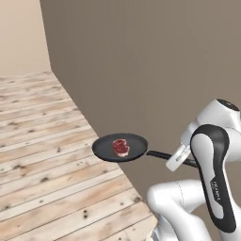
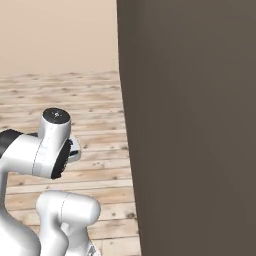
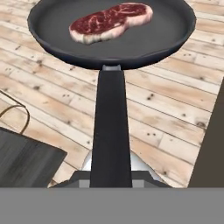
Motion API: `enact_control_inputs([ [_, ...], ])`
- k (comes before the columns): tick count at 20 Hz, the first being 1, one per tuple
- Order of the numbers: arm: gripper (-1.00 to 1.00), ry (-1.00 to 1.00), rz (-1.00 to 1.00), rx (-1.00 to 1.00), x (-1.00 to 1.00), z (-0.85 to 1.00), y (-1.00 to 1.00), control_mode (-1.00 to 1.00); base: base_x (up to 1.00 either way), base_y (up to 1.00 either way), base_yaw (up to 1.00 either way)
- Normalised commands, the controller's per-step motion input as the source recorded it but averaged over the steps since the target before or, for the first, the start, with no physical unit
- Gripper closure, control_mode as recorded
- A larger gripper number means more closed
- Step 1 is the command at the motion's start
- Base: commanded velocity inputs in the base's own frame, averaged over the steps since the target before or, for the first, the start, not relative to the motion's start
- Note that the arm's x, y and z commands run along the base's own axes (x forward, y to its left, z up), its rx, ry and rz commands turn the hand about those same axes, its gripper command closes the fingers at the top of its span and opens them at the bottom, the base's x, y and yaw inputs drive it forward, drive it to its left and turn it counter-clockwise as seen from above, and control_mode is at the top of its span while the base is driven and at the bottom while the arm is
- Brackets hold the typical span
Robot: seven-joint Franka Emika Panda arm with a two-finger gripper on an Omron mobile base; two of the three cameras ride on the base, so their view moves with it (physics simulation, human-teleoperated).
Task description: Pick up the pan with the steak in it and place it on the dining table. Then place the steak on the plate.
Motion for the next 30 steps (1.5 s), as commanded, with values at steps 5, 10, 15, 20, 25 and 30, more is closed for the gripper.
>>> enact_control_inputs([
  [5,1.00,0.00,0.00,0.00,0.00,0.00,0.00,1.00,1.00,0.41,0.00],
  [10,1.00,0.00,0.00,0.00,0.00,0.00,0.00,1.00,1.00,0.41,-0.02],
  [15,1.00,0.00,0.00,0.00,0.00,0.00,0.00,1.00,0.64,0.07,0.19],
  [20,1.00,0.00,0.00,0.00,0.00,0.00,0.00,1.00,0.01,0.00,0.46],
  [25,1.00,0.00,0.00,0.00,0.00,0.00,0.00,1.00,0.00,0.00,0.48],
  [30,1.00,0.00,0.00,0.00,0.00,0.00,0.00,1.00,-0.01,0.00,0.49],
])
